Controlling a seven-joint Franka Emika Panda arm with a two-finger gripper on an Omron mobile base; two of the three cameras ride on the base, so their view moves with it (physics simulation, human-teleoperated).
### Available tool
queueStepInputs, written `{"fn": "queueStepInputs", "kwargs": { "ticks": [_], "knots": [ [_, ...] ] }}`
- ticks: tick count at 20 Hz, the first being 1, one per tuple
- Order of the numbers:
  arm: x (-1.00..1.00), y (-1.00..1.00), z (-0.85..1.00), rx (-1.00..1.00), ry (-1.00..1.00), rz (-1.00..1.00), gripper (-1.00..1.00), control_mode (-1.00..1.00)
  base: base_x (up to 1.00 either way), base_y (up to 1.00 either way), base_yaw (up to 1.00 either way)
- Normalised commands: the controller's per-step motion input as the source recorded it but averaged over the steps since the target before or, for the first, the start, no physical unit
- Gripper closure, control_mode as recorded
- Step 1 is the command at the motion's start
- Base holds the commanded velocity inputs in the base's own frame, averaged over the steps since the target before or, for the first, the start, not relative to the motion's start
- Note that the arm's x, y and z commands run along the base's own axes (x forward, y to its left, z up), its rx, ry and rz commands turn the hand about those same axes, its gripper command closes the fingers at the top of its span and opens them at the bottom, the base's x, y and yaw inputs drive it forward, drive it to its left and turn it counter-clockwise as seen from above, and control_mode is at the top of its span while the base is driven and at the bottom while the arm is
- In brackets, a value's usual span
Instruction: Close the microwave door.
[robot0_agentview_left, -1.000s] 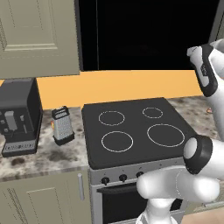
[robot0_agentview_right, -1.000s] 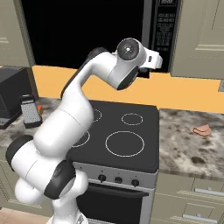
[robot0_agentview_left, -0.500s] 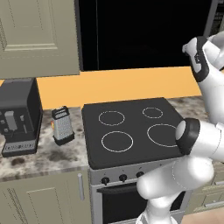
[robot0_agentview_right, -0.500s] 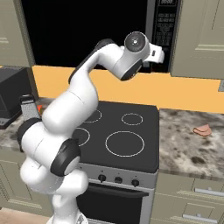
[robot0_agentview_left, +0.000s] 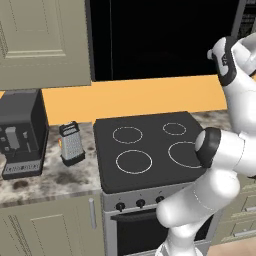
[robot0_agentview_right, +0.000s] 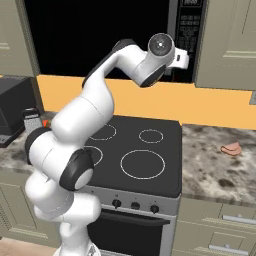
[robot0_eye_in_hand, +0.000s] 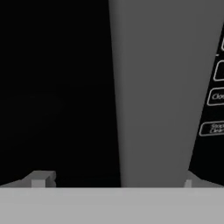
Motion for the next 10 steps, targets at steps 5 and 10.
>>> {"fn": "queueStepInputs", "kwargs": {
  "ticks": [5,10],
  "knots": [
    [0.10,0.00,-0.14,0.00,0.00,0.00,-1.00,-1.00,0.00,0.00,0.00],
    [0.00,0.10,-0.28,0.00,-0.01,0.00,-1.00,-1.00,0.00,0.00,0.00]
  ]
}}
